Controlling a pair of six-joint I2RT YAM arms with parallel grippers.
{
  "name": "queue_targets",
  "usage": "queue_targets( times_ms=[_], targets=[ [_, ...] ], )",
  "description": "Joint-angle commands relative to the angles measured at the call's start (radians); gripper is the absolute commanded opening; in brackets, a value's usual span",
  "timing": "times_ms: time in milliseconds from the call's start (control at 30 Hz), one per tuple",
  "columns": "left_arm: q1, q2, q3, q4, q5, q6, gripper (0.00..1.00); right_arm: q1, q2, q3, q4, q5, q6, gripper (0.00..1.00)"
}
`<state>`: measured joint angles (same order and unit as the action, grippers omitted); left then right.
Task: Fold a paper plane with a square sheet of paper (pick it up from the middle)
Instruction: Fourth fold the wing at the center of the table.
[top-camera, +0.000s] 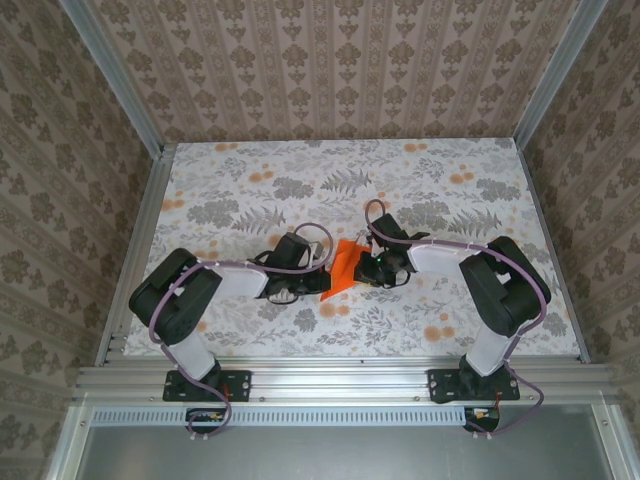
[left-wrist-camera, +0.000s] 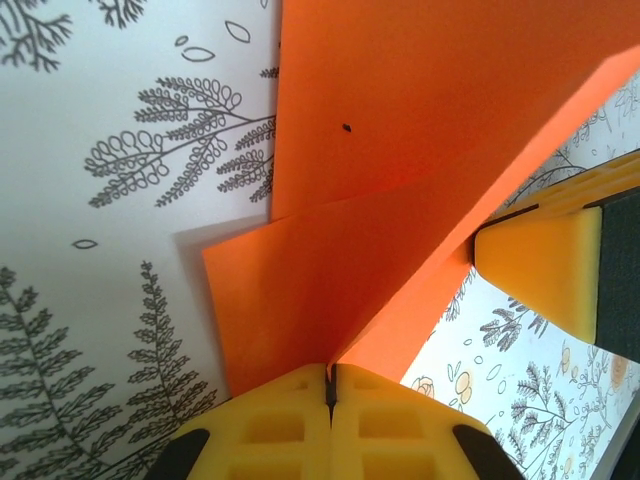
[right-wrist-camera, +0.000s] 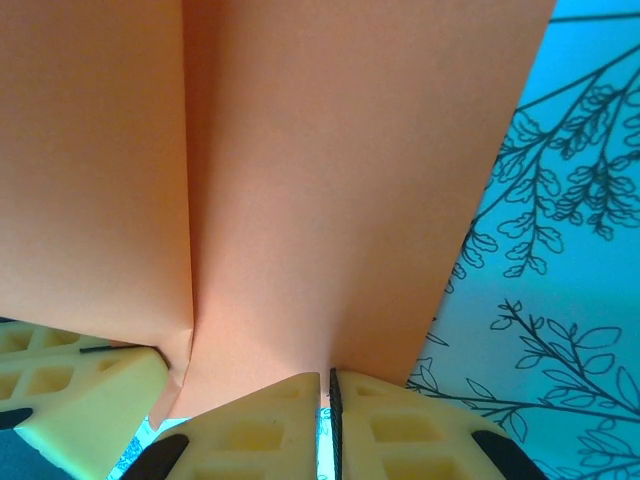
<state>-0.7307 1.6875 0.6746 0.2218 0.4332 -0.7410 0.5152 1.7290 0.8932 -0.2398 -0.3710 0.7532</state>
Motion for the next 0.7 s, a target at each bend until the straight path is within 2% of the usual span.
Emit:
queue_targets(
  times_ms=[0, 100, 233, 367, 667],
  targets=[
    [0.01, -0.01, -0.001, 0.005, 0.034, 0.027, 0.03, 0.005, -0.008, 0.032, -0.035, -0.005, -0.023, 0.14],
    [0.002, -0.033, 0.018, -0.046, 0.017, 0.067, 0.09, 0.005, -0.007, 0.032, -0.016, -0.017, -0.017, 0.15],
    [-0.012, -0.046, 0.047, -0.107, -0.008, 0.116, 0.24, 0.005, -0.002, 0.029, 0.033, -0.04, 0.019, 0.16],
    [-0.031, -0.027, 0.084, -0.165, -0.022, 0.159, 0.32, 0.005, 0.011, 0.031, 0.042, -0.045, 0.032, 0.15],
    [-0.096, -0.01, 0.158, -0.305, -0.14, 0.237, 0.37, 0.005, 0.012, 0.026, 0.064, -0.053, 0.046, 0.15]
  ],
)
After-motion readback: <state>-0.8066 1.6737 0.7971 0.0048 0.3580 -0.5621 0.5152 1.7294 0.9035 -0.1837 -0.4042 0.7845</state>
